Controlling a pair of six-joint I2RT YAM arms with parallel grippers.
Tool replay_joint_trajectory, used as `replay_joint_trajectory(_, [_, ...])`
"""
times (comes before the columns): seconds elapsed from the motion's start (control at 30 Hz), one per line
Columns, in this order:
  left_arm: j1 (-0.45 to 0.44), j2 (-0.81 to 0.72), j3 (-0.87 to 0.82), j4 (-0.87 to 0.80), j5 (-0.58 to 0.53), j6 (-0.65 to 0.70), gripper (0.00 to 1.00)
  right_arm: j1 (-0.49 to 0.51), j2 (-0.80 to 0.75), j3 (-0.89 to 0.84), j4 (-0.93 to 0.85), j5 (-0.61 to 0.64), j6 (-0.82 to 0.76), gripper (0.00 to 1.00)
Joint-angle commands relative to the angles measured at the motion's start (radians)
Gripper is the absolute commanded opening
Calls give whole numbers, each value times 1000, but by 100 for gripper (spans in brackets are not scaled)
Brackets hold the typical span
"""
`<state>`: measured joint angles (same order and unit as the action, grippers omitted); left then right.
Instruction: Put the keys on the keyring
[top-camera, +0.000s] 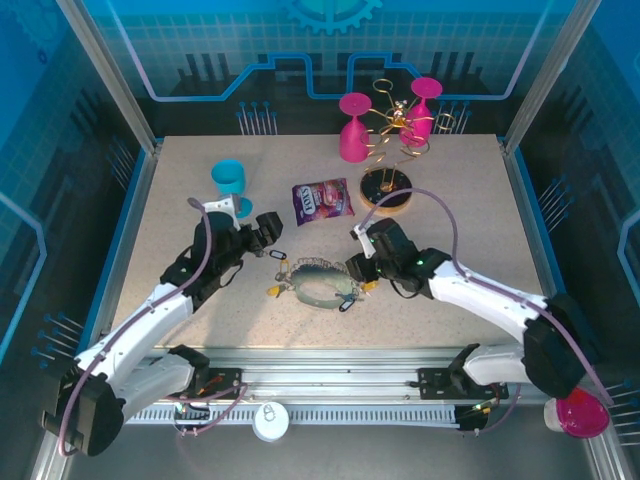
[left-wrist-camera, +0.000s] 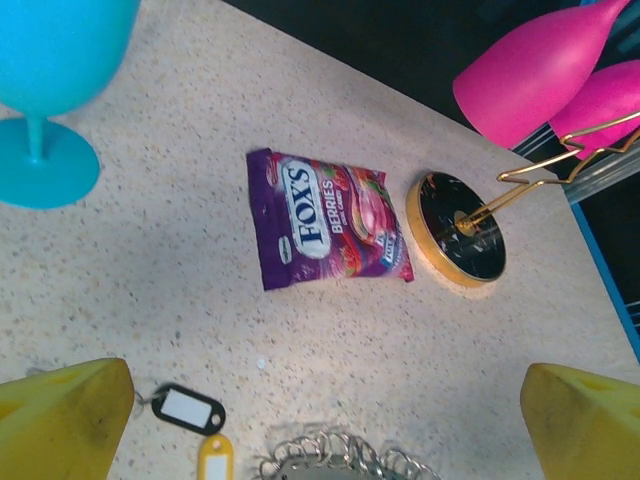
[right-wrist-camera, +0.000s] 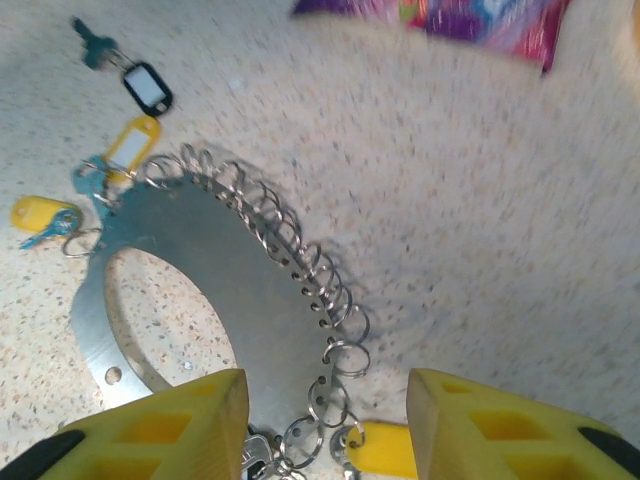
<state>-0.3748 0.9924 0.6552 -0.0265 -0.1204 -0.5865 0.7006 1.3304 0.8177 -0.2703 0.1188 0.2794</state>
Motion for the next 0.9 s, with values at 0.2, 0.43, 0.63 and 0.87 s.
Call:
replay_joint_trajectory(0.2, [-16,12,-46,-14,201,-31,93,-22,269,285,-214,-60,-58,44])
replay_joint_trajectory(0.43, [-155,151,81,-191,23,-9,88,-80,261,234,-148,-113,-24,43])
replay_joint_trajectory(0.63, [-210,319,180,-313,-111,-249,72,-103,210,166,-104,-93,-11,42])
replay_joint_trajectory(0.87, [-227,464,248,-443,-136,-604,48,-113,156,116,-79,-65,-2,42])
